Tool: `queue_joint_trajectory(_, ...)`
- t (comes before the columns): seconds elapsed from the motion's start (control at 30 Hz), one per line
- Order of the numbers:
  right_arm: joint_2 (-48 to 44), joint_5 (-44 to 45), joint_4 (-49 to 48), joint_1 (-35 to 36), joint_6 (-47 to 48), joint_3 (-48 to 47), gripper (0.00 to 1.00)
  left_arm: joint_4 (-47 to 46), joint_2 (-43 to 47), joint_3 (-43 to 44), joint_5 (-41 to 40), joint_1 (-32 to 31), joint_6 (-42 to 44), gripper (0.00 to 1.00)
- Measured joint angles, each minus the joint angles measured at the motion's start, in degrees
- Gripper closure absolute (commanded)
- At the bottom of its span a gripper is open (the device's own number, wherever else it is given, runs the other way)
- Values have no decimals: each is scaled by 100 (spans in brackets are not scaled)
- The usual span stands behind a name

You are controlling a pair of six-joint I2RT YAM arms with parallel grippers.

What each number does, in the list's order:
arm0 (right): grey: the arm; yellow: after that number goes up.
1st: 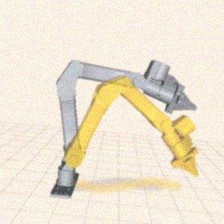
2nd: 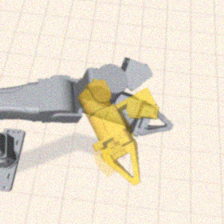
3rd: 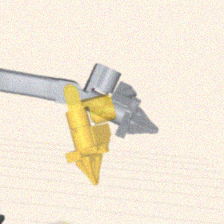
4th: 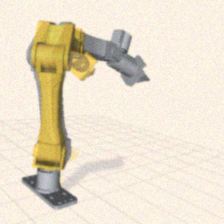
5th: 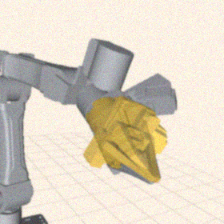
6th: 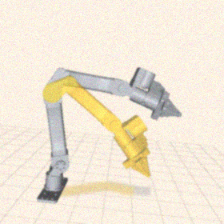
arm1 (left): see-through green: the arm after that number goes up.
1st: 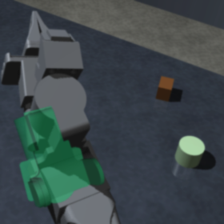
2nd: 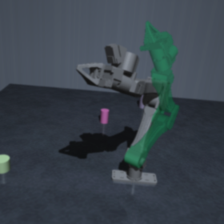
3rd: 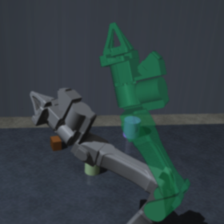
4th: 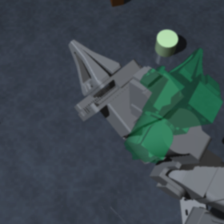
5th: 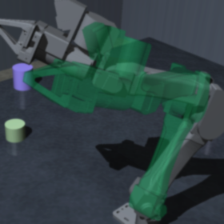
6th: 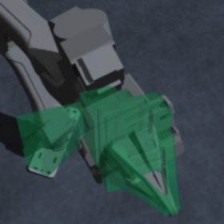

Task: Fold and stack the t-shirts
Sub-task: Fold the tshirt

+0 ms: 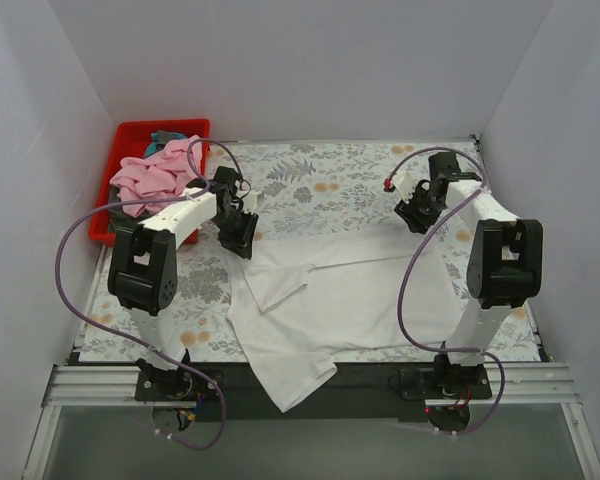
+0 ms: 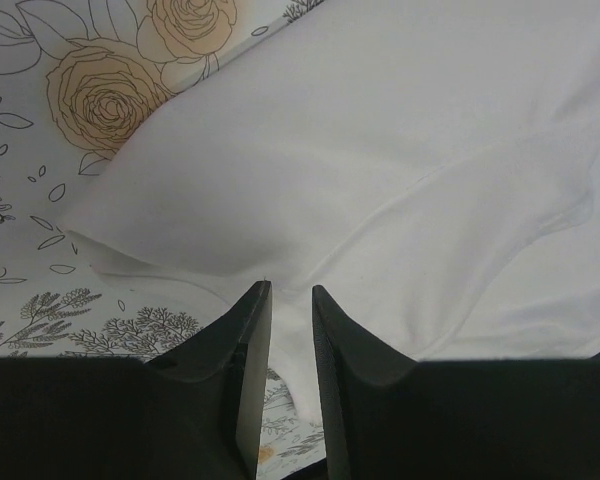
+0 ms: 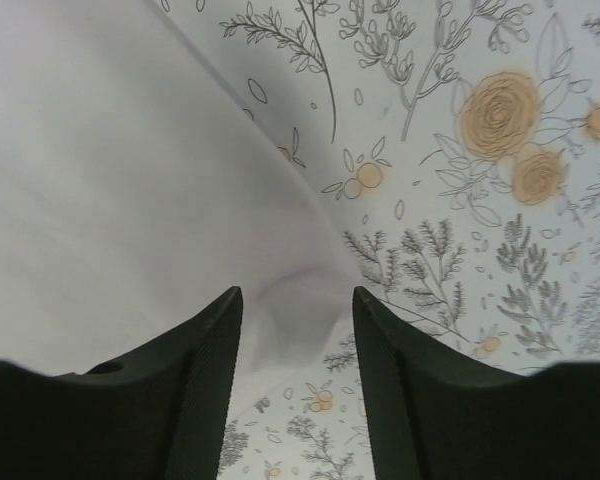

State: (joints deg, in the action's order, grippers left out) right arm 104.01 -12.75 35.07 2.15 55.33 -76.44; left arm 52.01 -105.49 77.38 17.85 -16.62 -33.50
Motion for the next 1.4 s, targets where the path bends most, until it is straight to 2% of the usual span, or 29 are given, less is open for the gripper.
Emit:
queue_joint_trajectory(0.17, 236, -70, 529, -157, -535, -365, 41, -44, -109, 0, -109, 0, -76, 78)
queue_joint_trajectory(0.47, 310, -730, 1279, -1290, -1200, -767, 43, -155, -120, 0, -164, 0, -101, 78)
queue_joint_trajectory(0.73, 800, -1460, 1720, -1292, -1495, -1126, 41, -199, -125, 0, -173, 0, -105, 78)
queue_joint_trajectory(1.13, 1241, -1602, 1869, -1274, -1502, -1200, 38, -304, -247, -31, -201, 0, -105, 78)
queue_joint_trajectory(1.23, 1241, -1598, 1875, -1274, -1482, -1193, 41, -317, -278, -42, -201, 0, -103, 78)
queue_joint_trajectory(1.27, 1241, -1598, 1882, -1274, -1469, -1193, 43, -319, -286, -42, -201, 0, -103, 78)
queue_joint_trajectory(1.3, 1241, -1598, 1882, -1274, -1462, -1193, 50, -319, -295, -42, -201, 0, -105, 78)
queue_joint_trajectory(1.4, 1241, -1593, 1891, -1274, -1453, -1191, 55, -319, -297, -42, -201, 0, -103, 78)
